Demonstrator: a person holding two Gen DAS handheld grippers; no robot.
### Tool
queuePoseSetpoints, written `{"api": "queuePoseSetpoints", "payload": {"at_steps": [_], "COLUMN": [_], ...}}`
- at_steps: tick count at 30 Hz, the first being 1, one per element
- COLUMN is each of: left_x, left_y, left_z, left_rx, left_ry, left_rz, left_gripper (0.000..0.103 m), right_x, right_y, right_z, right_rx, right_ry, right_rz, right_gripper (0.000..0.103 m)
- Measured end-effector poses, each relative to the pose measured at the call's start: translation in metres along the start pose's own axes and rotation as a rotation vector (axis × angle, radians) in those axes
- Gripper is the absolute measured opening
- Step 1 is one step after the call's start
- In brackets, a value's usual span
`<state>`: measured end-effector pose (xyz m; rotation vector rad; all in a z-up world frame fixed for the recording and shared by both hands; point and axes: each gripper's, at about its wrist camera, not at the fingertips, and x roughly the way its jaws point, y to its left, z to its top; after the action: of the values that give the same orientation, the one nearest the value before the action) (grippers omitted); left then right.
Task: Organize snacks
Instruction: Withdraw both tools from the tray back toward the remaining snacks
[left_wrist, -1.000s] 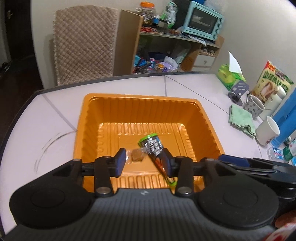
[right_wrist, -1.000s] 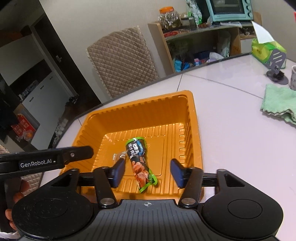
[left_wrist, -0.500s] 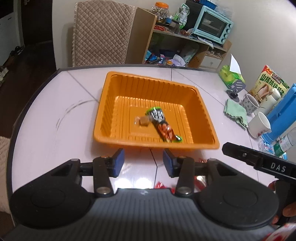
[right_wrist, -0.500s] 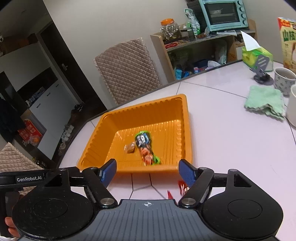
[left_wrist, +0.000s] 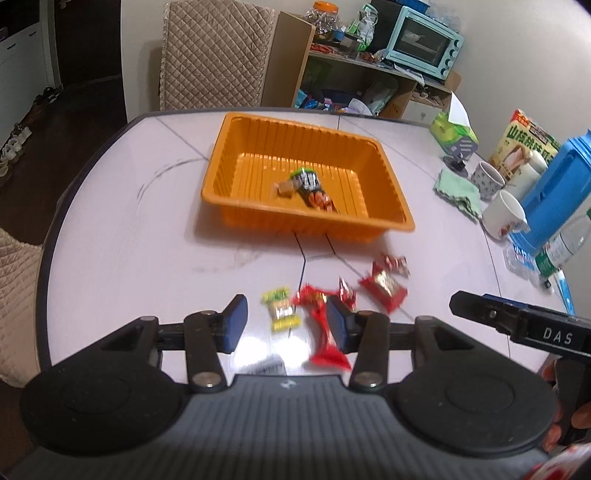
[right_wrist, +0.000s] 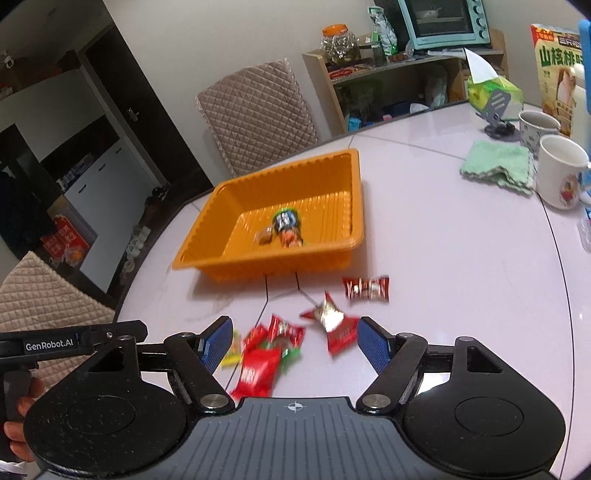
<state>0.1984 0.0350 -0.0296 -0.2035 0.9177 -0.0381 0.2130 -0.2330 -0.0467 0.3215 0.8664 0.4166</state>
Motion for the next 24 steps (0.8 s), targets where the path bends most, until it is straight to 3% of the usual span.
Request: {"api": "queuePoseSetpoints", "payload": {"at_steps": [15, 24], "left_x": [-0.032, -0.031], "left_y": [-0.006, -0.013], "left_z": [-0.075, -0.098], "left_rx": [-0.026, -0.018], "left_ry": [0.056, 0.085], "left_rz": [0.030, 0.035], "left_gripper": [0.045, 0.045], "right_x": [-0.035, -0.040], "right_y": [0.012, 0.014], "right_z": [-0.054, -0.079], "right_rx": [-0.052, -0.063], "right_ry": [0.054, 0.076], "right_rz": [-0.014, -0.023], "right_gripper": [0.074, 0.074]}}
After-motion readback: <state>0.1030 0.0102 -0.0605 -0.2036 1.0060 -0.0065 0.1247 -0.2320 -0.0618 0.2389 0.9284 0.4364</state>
